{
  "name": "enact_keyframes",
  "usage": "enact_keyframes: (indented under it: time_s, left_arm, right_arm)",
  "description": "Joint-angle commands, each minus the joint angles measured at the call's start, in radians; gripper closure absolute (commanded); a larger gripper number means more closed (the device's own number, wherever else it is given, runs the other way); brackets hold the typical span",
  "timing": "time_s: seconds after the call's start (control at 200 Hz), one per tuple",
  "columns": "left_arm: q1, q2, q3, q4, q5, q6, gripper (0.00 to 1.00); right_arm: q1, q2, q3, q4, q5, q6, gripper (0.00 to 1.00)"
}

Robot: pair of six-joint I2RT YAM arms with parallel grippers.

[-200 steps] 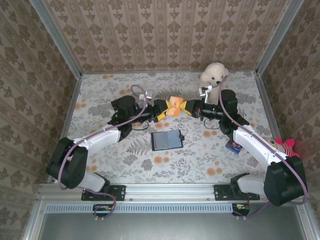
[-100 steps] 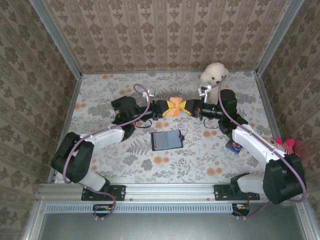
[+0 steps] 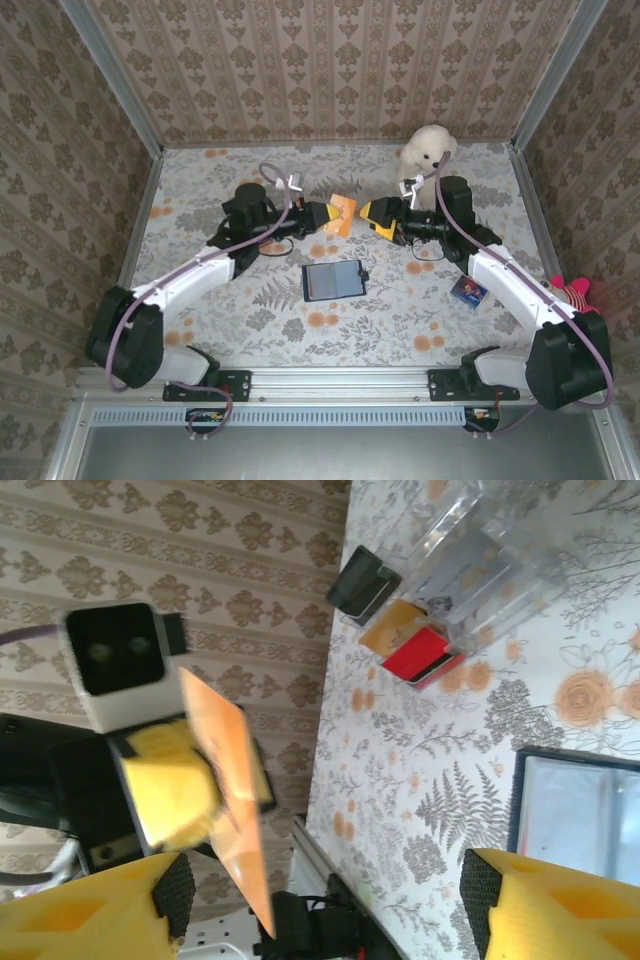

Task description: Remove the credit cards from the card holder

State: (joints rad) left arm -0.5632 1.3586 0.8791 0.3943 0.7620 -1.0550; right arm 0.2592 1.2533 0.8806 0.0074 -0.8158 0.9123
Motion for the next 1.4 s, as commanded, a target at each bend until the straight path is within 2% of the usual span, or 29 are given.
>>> enact_keyframes:
  time_s: [0.0, 0.115, 0.26, 0.325, 0.38, 0.435, 0.6, 0.68, 0.715, 0.835, 1.04, 1.25, 1.395]
  left_arm:
    - [0.078, -0.093, 0.108, -0.349, -0.022, 0.281, 1.00]
    - [0.216, -0.113, 0.223, -0.623, 0.008, 0.441, 1.00]
    - [0.374, -0.079, 0.344, -0.864, 0.072, 0.662, 1.00]
    - [0.423, -0.035, 0.411, -1.000, 0.071, 0.820, 1.00]
    - [0.452, 0.010, 0.464, -1.103, 0.025, 0.927, 1.00]
    - [0.476, 0.051, 0.486, -1.138, 0.028, 1.026, 1.00]
    - [0.477, 0.097, 0.472, -1.073, -0.085, 1.241, 1.00]
    - [0.470, 0.108, 0.462, -1.055, -0.112, 1.377, 1.00]
    - [0.465, 0.116, 0.462, -1.059, -0.157, 1.441, 1.00]
    - [0.449, 0.171, 0.490, -1.106, -0.255, 1.607, 1.00]
    - [0.417, 0.273, 0.526, -1.235, -0.303, 1.870, 1.00]
    - [0.410, 0.376, 0.544, -1.249, -0.379, 1.978, 1.00]
    - [0.414, 0.413, 0.535, -1.174, -0.431, 1.992, 1.00]
  right_arm:
    - [-0.015, -0.006, 0.032, -0.142, 0.022, -0.121, 0.20]
    - [-0.028, 0.024, 0.032, -0.128, 0.025, -0.153, 0.12]
    - [-0.052, 0.060, 0.036, -0.094, 0.065, -0.185, 0.01]
    - [-0.066, 0.080, 0.043, -0.077, 0.073, -0.190, 0.00]
    - [-0.074, 0.105, 0.059, -0.079, 0.070, -0.198, 0.00]
    - [-0.078, 0.129, 0.080, -0.090, 0.065, -0.211, 0.00]
    - [-0.080, 0.215, 0.142, -0.125, 0.038, -0.276, 0.00]
    - [-0.081, 0.234, 0.164, -0.147, 0.040, -0.300, 0.00]
    - [-0.081, 0.244, 0.174, -0.159, 0.040, -0.306, 0.00]
    - [-0.083, 0.264, 0.192, -0.168, 0.040, -0.305, 0.00]
    - [-0.085, 0.276, 0.209, -0.196, 0.046, -0.312, 0.00]
    - [-0.086, 0.288, 0.207, -0.198, 0.049, -0.307, 0.00]
    - [-0.086, 0.305, 0.220, -0.195, 0.044, -0.299, 0.00]
